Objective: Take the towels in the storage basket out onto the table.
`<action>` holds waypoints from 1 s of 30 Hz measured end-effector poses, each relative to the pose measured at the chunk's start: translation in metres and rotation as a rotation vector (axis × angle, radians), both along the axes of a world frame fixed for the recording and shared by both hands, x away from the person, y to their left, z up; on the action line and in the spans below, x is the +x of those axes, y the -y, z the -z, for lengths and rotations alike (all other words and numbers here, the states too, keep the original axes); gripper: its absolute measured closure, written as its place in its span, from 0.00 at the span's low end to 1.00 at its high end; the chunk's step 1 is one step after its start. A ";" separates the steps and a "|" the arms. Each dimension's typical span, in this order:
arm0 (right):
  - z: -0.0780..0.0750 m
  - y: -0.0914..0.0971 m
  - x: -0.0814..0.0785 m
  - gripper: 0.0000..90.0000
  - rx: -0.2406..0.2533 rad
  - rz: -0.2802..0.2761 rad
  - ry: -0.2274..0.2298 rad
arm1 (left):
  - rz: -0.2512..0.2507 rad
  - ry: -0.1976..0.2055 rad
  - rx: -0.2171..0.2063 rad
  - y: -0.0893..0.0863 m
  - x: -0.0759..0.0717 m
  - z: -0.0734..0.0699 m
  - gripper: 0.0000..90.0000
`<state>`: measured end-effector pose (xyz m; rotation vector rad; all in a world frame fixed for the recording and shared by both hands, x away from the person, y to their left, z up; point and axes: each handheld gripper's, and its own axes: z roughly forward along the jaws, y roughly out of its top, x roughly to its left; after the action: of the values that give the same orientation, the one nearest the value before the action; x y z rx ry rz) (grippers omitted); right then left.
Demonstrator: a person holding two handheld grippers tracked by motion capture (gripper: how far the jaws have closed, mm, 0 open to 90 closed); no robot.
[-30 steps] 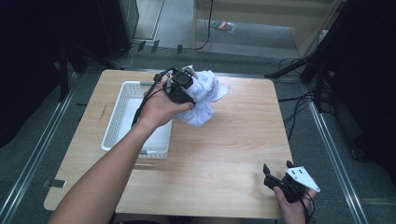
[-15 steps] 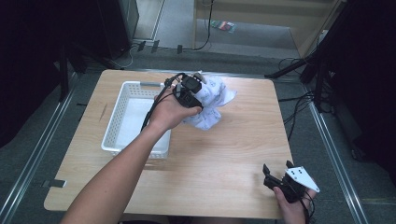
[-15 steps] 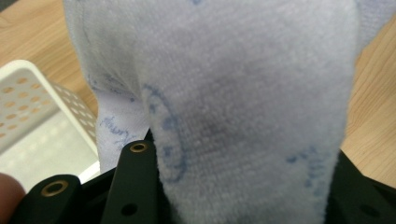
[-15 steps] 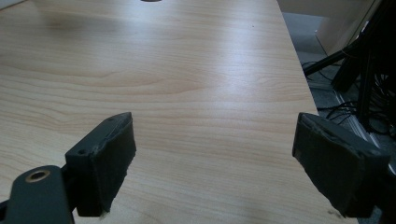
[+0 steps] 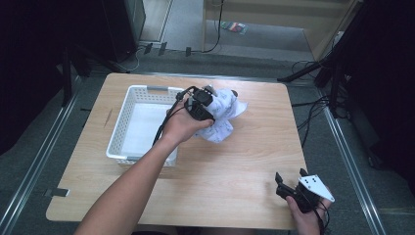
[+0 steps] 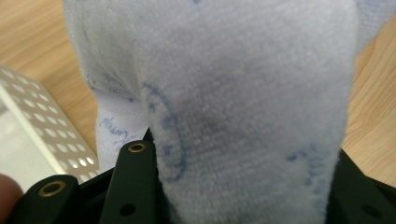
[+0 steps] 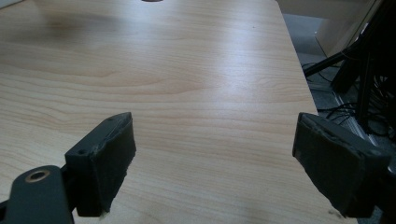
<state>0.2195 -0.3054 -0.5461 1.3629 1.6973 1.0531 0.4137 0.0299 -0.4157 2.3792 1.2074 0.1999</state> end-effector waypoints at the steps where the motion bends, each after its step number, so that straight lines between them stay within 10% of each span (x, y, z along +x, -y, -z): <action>1: 0.000 0.000 0.000 0.15 0.000 0.000 0.000 | -0.001 -0.003 -0.002 0.000 0.000 0.004 0.62; 23: 0.000 0.000 0.000 0.15 0.000 -0.001 0.000 | 0.013 -0.075 -0.006 0.011 -0.005 0.058 0.56; 29: 0.000 0.000 0.000 0.15 -0.002 -0.003 0.001 | 0.029 -0.076 0.031 0.018 -0.006 0.062 0.43; 30: 0.000 0.000 0.000 0.15 -0.003 0.000 0.002 | 0.027 -0.070 0.037 0.021 -0.008 0.062 0.28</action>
<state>0.2193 -0.3052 -0.5461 1.3604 1.6966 1.0511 0.4061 0.0088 -0.4775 2.4521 1.2122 0.1323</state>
